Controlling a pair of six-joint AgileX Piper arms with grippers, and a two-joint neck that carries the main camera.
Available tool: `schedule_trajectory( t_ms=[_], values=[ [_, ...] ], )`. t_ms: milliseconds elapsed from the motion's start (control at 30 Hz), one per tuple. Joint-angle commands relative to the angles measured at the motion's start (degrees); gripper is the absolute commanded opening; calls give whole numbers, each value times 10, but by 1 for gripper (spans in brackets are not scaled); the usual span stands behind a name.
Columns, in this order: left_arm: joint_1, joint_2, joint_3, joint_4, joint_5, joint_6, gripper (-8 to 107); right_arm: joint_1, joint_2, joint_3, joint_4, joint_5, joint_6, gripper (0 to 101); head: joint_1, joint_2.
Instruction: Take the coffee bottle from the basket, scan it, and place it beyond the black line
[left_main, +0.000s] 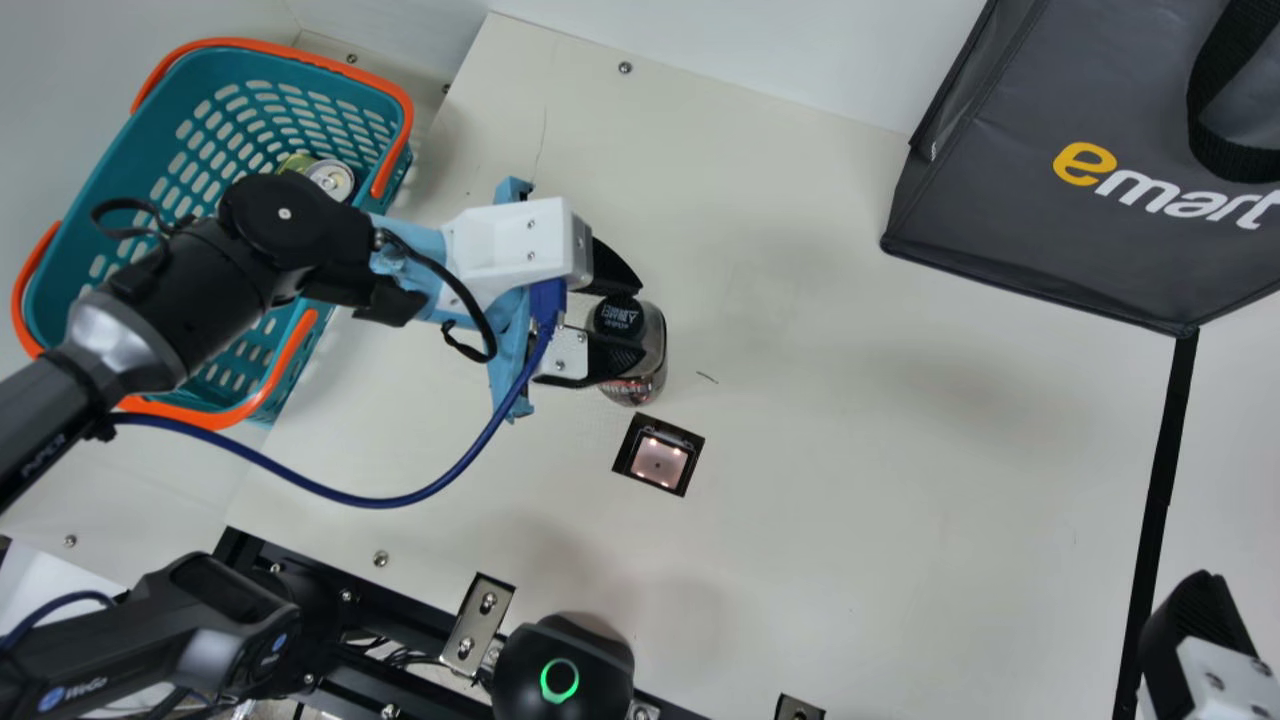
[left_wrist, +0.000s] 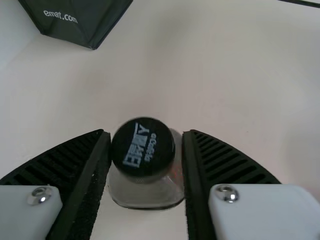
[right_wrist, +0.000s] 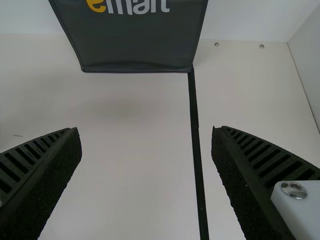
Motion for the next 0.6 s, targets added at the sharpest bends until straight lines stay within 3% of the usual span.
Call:
schedule_trajectory(
  t_ms=[0, 167, 567],
  values=[
    [1, 0, -1, 1, 1, -1, 75, 0, 0, 0, 0, 0, 0, 91, -10, 1],
    [4, 0, -5, 2, 3, -5, 90, 0, 0, 0, 0, 0, 0, 91, -10, 1],
    [19, -21, -21, 15, 7, -54, 90, 0, 0, 0, 0, 0, 0, 91, -10, 1]
  ],
)
